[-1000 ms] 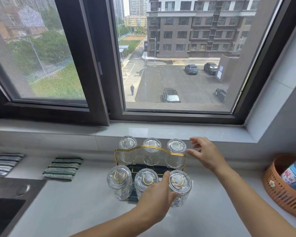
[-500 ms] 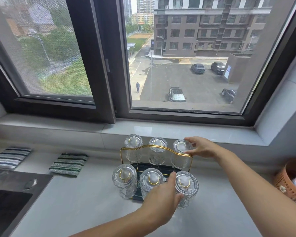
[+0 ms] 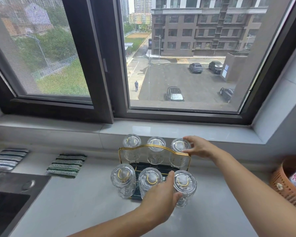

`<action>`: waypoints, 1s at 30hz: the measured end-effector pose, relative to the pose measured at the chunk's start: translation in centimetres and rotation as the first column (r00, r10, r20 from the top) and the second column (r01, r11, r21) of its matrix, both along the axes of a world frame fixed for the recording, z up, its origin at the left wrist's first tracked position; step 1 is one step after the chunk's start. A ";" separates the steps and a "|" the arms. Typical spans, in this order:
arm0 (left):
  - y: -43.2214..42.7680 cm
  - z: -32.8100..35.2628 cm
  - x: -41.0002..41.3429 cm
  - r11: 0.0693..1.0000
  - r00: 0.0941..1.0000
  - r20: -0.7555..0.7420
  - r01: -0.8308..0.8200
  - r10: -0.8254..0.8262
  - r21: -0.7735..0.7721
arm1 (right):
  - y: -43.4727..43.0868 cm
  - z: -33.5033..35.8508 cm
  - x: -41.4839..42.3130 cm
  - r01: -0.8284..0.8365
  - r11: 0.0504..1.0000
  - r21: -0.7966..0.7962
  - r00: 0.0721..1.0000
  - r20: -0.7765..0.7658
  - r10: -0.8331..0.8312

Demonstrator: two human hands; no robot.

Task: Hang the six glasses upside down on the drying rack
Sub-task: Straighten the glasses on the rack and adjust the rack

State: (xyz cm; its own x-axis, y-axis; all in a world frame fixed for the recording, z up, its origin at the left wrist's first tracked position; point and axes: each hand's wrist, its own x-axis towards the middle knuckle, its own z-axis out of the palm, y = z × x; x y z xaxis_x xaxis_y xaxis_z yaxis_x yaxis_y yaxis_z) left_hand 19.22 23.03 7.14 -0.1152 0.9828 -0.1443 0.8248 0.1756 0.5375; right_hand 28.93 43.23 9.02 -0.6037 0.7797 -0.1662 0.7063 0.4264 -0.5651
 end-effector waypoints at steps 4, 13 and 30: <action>0.0 -0.1 0.0 1.000 1.000 -0.008 0.000 0.000 0.005 | 0.1 -0.2 0.0 0.003 1.000 -0.004 1.000 -0.011 -0.003; 0.0 0.2 -0.1 1.000 1.000 0.009 0.003 -0.003 -0.021 | 0.0 -0.6 0.3 0.042 0.997 -0.066 0.996 -0.071 -0.047; -0.2 0.4 -6.9 0.999 0.910 -0.414 0.026 -0.004 0.048 | -2.9 -1.1 1.8 0.131 0.988 -0.086 0.963 -0.227 -0.148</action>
State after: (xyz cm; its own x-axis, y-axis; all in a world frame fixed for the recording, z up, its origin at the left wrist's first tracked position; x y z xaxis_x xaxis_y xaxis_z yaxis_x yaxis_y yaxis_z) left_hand 12.36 22.82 7.54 -0.1392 0.9896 -0.0364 0.9775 0.1432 0.1550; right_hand 30.72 40.29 7.92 -0.5181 0.8505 -0.0912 0.6019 0.2867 -0.7453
